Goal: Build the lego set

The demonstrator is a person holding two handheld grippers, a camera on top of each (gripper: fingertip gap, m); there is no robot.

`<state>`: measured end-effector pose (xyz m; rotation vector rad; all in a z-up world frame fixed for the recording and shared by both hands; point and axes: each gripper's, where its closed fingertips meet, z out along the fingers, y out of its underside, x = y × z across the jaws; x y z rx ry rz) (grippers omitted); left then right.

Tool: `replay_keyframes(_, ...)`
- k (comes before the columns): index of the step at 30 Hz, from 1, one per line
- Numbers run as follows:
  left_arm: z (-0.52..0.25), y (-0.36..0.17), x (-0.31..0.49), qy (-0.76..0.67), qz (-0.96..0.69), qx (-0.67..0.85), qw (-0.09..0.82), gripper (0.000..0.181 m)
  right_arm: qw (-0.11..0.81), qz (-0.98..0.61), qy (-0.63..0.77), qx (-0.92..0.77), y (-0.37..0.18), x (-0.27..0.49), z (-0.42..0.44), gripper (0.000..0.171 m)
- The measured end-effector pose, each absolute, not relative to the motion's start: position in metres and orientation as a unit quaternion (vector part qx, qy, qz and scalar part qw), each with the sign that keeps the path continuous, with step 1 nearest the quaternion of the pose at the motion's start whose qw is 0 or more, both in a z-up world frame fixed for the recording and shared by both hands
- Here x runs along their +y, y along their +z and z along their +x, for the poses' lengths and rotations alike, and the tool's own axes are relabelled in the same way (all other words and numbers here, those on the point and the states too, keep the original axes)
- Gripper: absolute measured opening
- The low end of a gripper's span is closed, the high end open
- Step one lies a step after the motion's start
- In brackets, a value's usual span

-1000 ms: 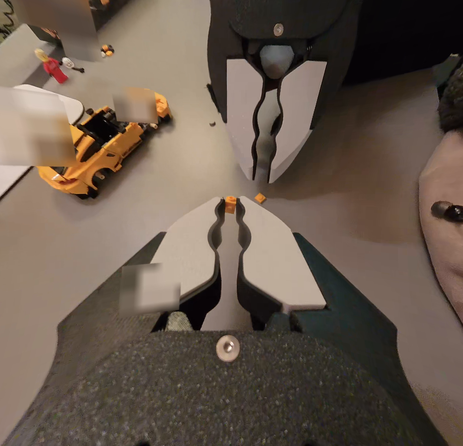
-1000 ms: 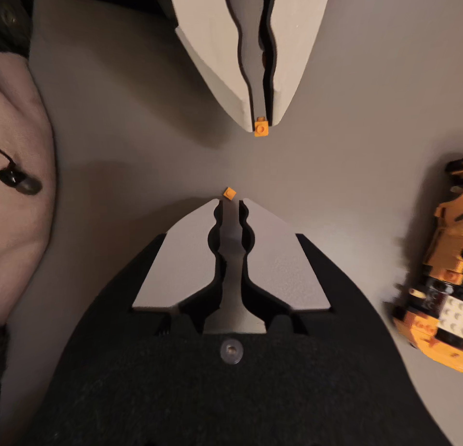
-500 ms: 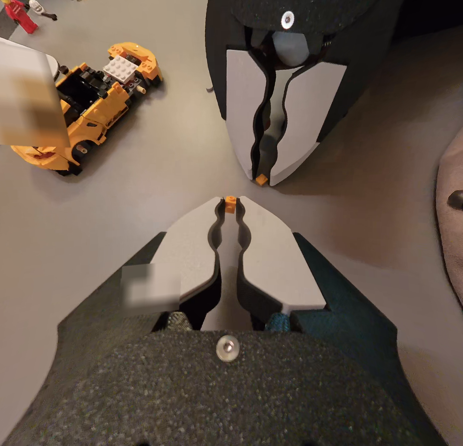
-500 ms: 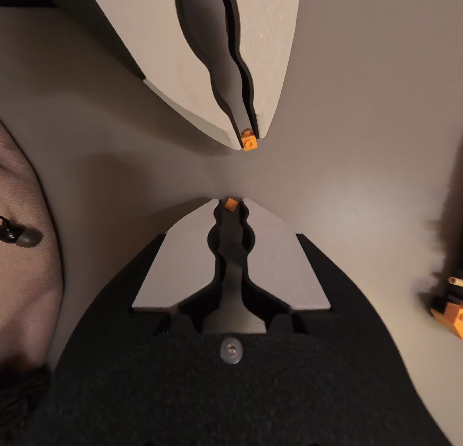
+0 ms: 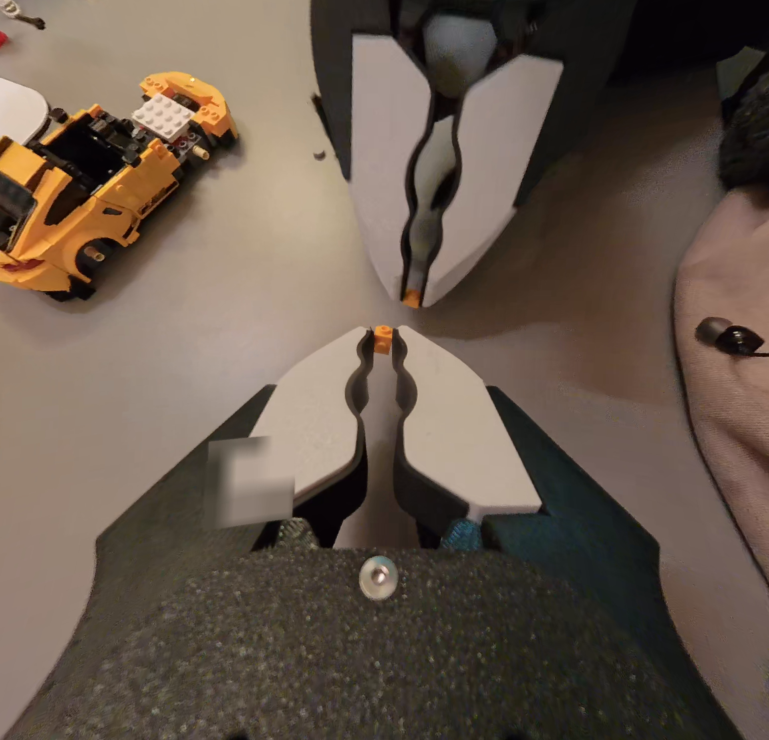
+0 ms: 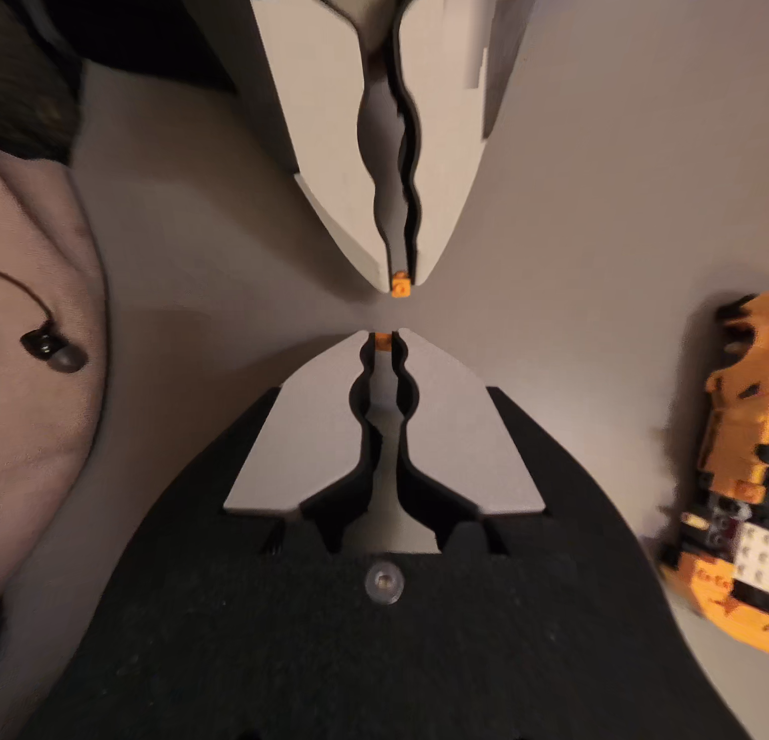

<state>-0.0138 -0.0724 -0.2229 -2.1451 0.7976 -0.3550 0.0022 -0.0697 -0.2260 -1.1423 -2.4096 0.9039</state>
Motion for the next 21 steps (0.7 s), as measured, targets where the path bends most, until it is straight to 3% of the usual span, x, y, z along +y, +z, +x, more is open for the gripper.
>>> replay_keyframes(6, 0.001, -0.204, -0.076, -0.207, -0.816, 0.316, 0.437, 0.008, 0.215, -0.334, 0.443, -0.804, -0.183, -0.079, 0.001, 0.007)
replay_keyframes(21, 0.013, -0.184, -0.078, -0.236, -0.776, 0.328, 0.484, 0.008, 0.183, -0.339, 0.447, -0.807, -0.177, -0.083, 0.008, 0.007)
